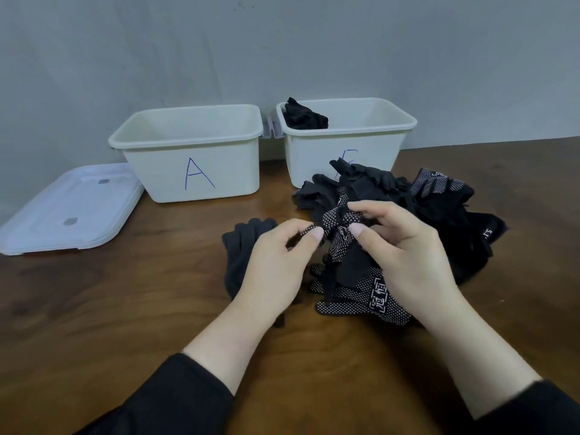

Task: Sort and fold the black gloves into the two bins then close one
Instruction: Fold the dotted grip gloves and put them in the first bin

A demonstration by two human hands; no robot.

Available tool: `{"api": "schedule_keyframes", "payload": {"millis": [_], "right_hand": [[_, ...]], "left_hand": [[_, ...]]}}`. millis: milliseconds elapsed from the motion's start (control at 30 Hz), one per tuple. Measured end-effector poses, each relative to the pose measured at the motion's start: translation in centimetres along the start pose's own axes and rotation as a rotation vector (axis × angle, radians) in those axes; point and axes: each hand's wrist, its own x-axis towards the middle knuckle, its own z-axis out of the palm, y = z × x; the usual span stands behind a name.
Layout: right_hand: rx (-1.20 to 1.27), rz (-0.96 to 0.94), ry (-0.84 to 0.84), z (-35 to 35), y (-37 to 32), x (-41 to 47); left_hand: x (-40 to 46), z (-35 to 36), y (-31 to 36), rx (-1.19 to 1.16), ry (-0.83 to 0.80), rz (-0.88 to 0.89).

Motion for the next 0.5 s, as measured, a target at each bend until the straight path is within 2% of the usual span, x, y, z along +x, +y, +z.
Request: {"api": "schedule_keyframes", "payload": {"millis": [133,233,400,467,500], "right_hand": [[0.245,0.113,0.024,2.7,-2.2,2.2],[0.386,0.202,0.009,5.1,-3.4,3.3],[0.122,0.172,-0.110,9.6,-2.2,3.4],[-0.029,0.143,-0.173,11.0,-0.8,2.7],[-0.120,0.133,-0.213,11.4,-0.1,2.3]], "left_hand": [[1.1,-4.0,2.1,-0.261,0.072,-0.106],[1.7,-8.3,3.2,-0.304,0.118,-0.129],[2.6,-14.4,1.8,-0.285,0.202,-0.234],[3.1,-15.8,-0.7,-0.169,0.256,-0.263],[3.2,-16.4,-2.4,-0.031,0.283,-0.242]]}}
